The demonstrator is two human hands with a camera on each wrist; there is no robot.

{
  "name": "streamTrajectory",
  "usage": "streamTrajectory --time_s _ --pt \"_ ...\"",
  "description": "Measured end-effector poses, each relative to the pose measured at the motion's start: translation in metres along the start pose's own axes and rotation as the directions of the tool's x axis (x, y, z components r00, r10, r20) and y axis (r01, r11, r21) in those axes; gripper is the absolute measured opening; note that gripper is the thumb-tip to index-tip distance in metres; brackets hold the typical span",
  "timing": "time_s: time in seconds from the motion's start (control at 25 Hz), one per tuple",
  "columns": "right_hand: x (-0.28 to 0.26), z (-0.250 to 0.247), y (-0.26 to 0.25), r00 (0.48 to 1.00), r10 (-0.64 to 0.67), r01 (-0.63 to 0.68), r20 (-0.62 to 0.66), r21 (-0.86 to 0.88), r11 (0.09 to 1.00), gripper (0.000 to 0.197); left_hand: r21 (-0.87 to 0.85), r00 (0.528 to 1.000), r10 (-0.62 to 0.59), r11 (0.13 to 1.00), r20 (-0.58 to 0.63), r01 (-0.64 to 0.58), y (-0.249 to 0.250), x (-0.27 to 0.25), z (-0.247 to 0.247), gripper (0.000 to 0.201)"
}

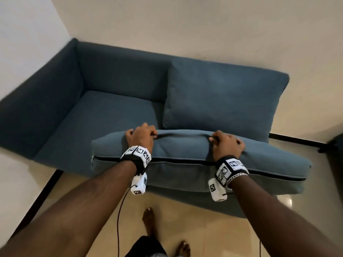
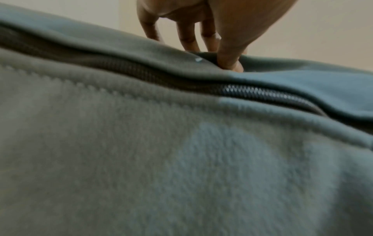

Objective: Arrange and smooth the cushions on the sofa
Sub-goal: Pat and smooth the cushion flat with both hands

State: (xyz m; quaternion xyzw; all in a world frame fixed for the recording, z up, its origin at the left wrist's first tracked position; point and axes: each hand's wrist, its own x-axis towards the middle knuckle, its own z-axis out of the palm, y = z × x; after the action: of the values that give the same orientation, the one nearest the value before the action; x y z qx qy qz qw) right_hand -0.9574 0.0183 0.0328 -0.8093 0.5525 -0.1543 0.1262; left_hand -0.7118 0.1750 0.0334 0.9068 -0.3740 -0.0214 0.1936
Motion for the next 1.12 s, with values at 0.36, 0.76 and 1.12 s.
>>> streamTrajectory --time_s 0.36,0.76,1.12 --pt "0.082 0.008 0.002 0.977 0.209 -0.203 0.035 -0.126 0.971 0.058 0.030 0.769 0.478 0.842 0.424 -0.539 0.096 0.068 0.036 0.097" --pt "0.086 -0.037 0.107 0.972 0.228 -0.213 0.051 -0.210 0.954 0.083 0.114 0.698 0.507 0.763 0.506 -0.637 0.129 0.080 0.054 0.103" --pt "0.150 -0.074 0.151 0.997 0.021 -0.016 0.076 -0.073 0.997 0.074 0.106 0.751 0.492 0.802 0.441 -0.588 0.204 0.073 0.077 0.079"
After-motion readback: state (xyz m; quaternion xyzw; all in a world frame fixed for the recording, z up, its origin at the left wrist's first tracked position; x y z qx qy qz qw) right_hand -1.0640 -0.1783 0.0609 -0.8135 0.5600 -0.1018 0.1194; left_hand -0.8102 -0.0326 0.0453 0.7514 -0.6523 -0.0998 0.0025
